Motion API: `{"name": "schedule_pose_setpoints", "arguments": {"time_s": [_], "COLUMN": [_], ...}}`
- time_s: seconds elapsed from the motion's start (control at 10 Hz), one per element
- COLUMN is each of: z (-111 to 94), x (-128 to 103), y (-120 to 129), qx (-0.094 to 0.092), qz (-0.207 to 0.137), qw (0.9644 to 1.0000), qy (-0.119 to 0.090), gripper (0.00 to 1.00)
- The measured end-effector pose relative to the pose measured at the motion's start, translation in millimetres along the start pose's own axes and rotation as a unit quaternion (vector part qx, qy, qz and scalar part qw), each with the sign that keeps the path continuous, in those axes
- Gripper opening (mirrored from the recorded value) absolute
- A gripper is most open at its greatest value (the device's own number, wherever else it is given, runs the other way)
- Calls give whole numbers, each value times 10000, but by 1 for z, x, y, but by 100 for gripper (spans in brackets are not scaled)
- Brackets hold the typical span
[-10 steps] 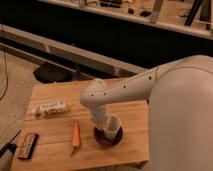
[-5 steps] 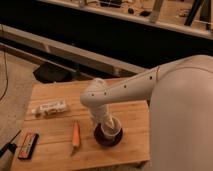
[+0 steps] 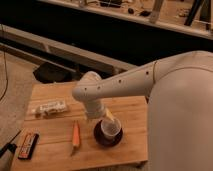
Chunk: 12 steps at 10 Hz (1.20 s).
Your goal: Place the ceramic cup in the ceramic bowl
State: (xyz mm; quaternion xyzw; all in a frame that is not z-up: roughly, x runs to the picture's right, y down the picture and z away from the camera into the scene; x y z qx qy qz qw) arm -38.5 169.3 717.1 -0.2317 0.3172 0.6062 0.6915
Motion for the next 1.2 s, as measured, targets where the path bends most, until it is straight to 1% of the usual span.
{"name": "schedule_pose_setpoints", "arguments": {"time_s": [0.2, 0.4, 0.5, 0.7, 0.8, 0.9, 1.0, 1.1, 1.2], "z": [-30, -49, -64, -86, -104, -115, -128, -138, -146], "x": [2, 2, 1, -7, -15, -21, -29, -39, -46], "y": [17, 33, 48, 71, 88, 97, 104, 105, 103], "qx": [198, 259, 214, -59, -392, -643, -957, -1231, -1431], "qz": [-196, -392, -563, -773, -878, -906, -898, -844, -789], "qw": [9993, 9982, 9974, 9966, 9954, 9936, 9902, 9852, 9803], "qy": [240, 371, 405, 266, 25, -185, -475, -837, -1113], "gripper": [80, 80, 80, 80, 80, 80, 80, 80, 80]}}
